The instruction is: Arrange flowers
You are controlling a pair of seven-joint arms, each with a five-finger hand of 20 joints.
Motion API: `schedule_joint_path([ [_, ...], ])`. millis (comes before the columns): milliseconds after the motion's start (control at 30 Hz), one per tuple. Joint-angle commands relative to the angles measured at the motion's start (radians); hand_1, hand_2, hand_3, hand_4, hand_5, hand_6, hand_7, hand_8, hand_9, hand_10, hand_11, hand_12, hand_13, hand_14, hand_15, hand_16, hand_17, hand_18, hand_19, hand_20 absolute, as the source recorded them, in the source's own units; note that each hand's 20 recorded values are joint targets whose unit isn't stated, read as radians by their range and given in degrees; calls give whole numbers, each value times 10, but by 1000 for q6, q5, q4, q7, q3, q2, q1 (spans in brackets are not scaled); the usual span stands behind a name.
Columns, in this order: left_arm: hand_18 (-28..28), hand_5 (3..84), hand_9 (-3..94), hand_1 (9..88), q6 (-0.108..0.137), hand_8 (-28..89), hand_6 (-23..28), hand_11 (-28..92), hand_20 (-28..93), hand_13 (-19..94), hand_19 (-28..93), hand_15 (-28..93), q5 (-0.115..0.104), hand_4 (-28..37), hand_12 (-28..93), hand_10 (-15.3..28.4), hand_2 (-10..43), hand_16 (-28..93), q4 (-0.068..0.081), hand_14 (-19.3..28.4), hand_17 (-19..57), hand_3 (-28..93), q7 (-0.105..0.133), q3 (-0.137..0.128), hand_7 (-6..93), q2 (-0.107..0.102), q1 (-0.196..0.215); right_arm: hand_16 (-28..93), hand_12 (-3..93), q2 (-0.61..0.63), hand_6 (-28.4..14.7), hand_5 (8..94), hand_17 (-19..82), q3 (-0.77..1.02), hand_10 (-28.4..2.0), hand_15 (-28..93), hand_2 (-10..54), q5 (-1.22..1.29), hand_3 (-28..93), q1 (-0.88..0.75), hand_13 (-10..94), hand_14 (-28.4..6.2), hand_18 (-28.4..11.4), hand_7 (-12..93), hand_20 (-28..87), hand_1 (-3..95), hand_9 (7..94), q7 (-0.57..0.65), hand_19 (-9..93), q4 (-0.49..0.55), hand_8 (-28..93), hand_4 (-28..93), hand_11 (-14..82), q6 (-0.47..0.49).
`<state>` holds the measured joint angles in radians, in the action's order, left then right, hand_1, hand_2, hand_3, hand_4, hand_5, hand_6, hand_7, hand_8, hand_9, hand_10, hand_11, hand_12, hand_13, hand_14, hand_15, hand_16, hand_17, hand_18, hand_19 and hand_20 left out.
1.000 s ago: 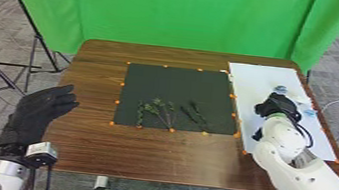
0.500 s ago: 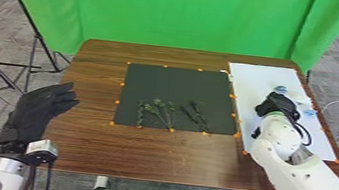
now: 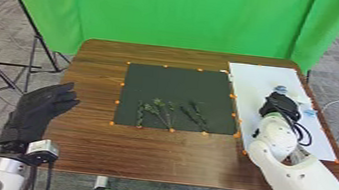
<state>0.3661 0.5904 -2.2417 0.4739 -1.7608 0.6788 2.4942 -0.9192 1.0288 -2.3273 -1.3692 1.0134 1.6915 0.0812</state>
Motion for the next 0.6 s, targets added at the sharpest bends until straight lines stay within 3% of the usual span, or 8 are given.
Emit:
schedule_joint_path([
  [33,225,437,379,275,-2,-111,125,370,76,255,606,639,-4,-205,91,212,46,-141,1,271,-98,822,6,1,200,-1,9,222,385,14,-39,753,582,-22,-87,720,-95,-39,768,-12,810,-65,-177,317,392,599,853,11,932,-11,124,-282,247,-67],
  [167,225,437,379,276,-3,-112,125,370,76,255,606,639,-5,-206,91,212,46,-141,0,272,-98,823,14,-5,199,-2,17,228,387,27,-42,766,589,-24,-86,714,-95,-75,775,-1,818,-63,-177,311,397,600,863,-8,932,20,123,-282,242,-93],
  [433,225,437,379,276,-3,-111,125,371,76,255,607,639,-1,-206,91,212,46,-142,-6,272,-98,822,4,-19,199,1,29,237,393,39,-47,785,593,-49,-92,711,-95,-103,787,48,825,-64,-178,295,403,601,874,-48,932,109,130,-283,234,-128],
  [600,225,437,380,276,-1,-112,125,370,76,255,606,639,-8,-206,90,212,46,-141,-7,271,-98,822,2,-42,201,-1,51,241,397,23,-49,792,597,-119,-93,709,-95,-90,790,113,827,-64,-180,285,409,601,879,-99,932,178,134,-283,230,-145],
])
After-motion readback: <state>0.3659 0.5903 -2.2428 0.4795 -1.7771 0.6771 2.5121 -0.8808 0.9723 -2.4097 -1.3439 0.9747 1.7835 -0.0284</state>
